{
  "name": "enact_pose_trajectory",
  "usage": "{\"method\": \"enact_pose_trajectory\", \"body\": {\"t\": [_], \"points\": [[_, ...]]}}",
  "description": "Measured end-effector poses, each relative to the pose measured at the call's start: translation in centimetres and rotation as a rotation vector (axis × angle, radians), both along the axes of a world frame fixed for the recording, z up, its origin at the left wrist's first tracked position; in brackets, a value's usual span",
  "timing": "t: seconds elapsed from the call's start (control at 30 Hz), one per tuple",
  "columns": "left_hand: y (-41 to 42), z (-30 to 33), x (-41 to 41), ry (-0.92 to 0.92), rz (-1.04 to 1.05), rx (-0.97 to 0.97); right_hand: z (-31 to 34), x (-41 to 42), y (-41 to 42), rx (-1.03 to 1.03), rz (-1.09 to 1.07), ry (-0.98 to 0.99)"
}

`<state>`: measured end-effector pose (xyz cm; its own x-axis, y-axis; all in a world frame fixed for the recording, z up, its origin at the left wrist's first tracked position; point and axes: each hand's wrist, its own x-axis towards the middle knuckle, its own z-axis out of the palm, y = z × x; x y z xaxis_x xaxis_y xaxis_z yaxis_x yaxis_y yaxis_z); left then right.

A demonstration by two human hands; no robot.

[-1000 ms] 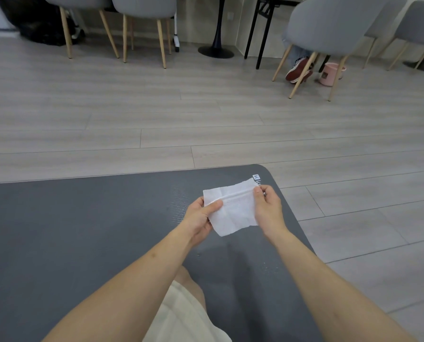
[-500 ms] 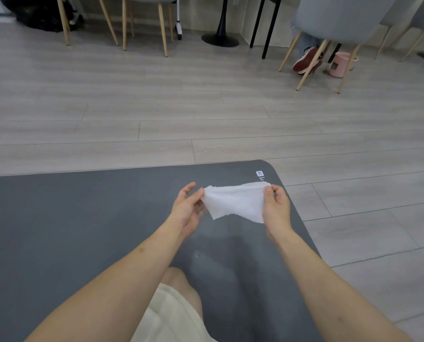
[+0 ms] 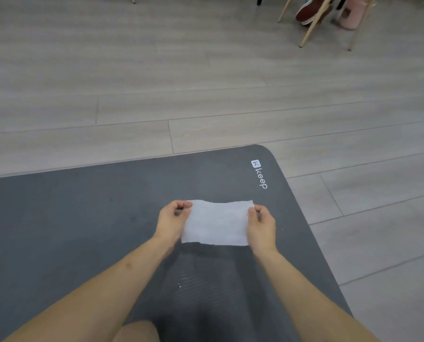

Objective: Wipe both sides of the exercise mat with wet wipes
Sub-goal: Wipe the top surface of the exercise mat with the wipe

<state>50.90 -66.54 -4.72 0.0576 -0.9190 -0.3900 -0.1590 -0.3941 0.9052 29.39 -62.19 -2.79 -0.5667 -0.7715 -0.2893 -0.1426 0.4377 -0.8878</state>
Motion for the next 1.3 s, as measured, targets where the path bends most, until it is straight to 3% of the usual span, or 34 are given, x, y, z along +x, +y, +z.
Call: {"method": "enact_pose_trajectory", "body": {"t": [0.27, 0.53, 0.67, 0.83, 0.9, 1.0, 1.3], "points": [[-11.7, -5.2, -3.8, -0.213, -0.132, -0.14, -6.0, -3.7, -10.2, 0.068, -0.04, 0.131], [-23.6, -7.5, -9.2, -0.454, -0.728, -0.362, -9.8, -5.7, -8.5, 0.164, -0.052, 0.144], [-24.2, -9.2, -8.5, -0.563, -0.593, -0.396, -11.3, -6.8, -7.6, 0.236, 0.136, 0.51], [-20.0, -11.6, -3.4, -0.877, -0.45, -0.414, -13.4, -6.0, -12.1, -0.195, 0.703, 0.922], [-18.5, -12.7, -1.6, -0.943, -0.369, -0.383, -14.0, -5.2, -15.1, -0.231, 0.958, 1.019], [-17.5, -14.6, -0.2, -1.046, -0.405, -0.398, -14.8, -4.4, -17.9, -0.126, 1.258, 1.055], [-17.6, -15.0, -0.3, -1.089, -0.428, -0.405, -16.2, -5.1, -15.4, -0.017, 1.144, 1.12]]}}
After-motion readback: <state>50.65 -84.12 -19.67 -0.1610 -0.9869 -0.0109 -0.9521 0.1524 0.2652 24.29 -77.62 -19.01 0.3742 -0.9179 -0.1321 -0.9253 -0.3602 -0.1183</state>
